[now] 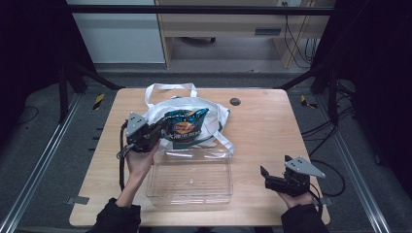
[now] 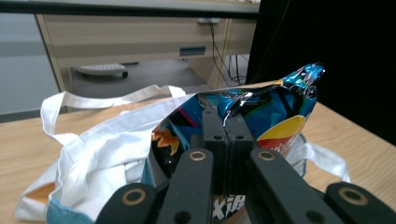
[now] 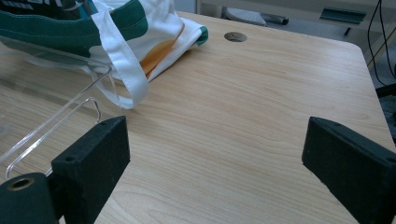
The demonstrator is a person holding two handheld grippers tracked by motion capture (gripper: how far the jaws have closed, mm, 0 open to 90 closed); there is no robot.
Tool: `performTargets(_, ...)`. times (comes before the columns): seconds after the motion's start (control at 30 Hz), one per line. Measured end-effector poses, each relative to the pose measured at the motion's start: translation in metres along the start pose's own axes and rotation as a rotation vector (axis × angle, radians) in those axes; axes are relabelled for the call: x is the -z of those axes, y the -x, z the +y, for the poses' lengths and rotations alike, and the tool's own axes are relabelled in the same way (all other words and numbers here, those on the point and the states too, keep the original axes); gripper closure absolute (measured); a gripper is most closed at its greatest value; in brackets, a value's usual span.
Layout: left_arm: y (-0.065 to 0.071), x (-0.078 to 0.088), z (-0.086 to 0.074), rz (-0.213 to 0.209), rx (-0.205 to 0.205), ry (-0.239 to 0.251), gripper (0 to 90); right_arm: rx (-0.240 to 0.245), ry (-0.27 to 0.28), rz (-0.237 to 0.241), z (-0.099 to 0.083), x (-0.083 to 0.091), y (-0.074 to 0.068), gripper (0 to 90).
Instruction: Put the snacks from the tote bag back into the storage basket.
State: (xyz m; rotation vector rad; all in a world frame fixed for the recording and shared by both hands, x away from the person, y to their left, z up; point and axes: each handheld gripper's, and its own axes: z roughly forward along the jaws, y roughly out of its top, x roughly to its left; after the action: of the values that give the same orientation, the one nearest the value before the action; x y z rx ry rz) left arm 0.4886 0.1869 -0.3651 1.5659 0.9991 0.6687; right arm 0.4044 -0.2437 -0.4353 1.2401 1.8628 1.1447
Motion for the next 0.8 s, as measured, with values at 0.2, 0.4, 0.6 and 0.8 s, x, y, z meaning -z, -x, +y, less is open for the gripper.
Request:
performTargets(0.2,0.005,0.01,0.008,-0.006,-0.011,0.047,89.9,0.001,0.003,-0.001,0.0,0.0,0.0,7.9)
performTargets(0.4,0.011,0.019,0.015,-0.012,-0.021,0.091,90.0,0.002,0.003,-0.001,0.0,0.0,0.0,7.9)
performTargets(0.6,0.016,0.032,0.024,-0.021,-0.024,0.142,90.0,0.003,0.001,-0.003,0.0,0.0,0.0,7.9)
performTargets(0.8,0.021,0.045,0.033,-0.051,-0.009,0.188,90.0,0.003,0.001,-0.002,0.0,0.0,0.0,7.9)
